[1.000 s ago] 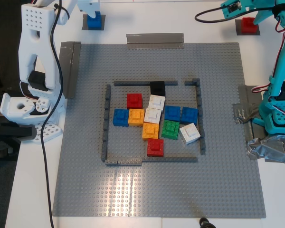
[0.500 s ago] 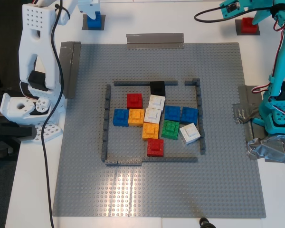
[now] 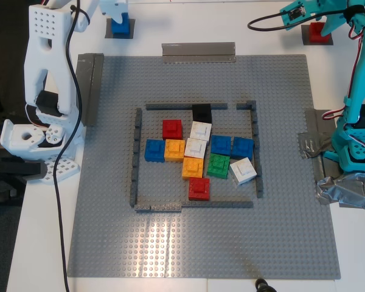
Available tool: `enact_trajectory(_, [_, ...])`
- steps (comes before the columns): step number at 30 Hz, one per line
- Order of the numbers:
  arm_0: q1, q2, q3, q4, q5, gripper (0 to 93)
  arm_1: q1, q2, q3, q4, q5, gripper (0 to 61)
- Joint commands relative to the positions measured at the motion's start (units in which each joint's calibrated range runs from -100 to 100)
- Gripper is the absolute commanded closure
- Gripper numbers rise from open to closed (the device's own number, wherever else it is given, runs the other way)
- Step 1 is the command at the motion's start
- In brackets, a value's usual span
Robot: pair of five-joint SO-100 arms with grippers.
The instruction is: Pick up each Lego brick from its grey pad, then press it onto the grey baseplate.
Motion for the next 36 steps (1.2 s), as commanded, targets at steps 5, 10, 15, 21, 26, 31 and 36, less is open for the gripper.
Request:
enact_trajectory(5, [0.1,-1.0,-1.7,0.3,-0.2,83.2,4.2,-19.1,3.9,3.4,-3.2,61.2])
enact_trajectory(10, [0.2,-1.1,-1.7,0.3,-0.2,91.4,6.5,-28.3,13.2,3.5,-4.3,61.2])
enact_trajectory(15, [0.0,-1.2,-1.7,0.3,-0.1,92.7,9.5,-35.6,19.8,6.4,-5.9,61.2])
enact_trajectory(21, [-0.2,-2.9,-1.8,1.1,0.3,92.7,17.3,-46.6,31.2,9.4,-8.8,61.2])
enact_trajectory(26, [-1.8,-8.3,-2.2,6.6,0.3,92.7,25.6,-54.5,39.0,12.7,-10.9,61.2])
enact_trajectory(31, [-4.8,-15.0,-5.5,16.0,0.3,92.7,34.4,-59.2,44.9,16.6,-12.5,61.2])
enact_trajectory(36, [-8.0,-22.3,-6.8,18.5,0.4,92.7,42.7,-62.9,52.4,17.1,-14.0,61.2])
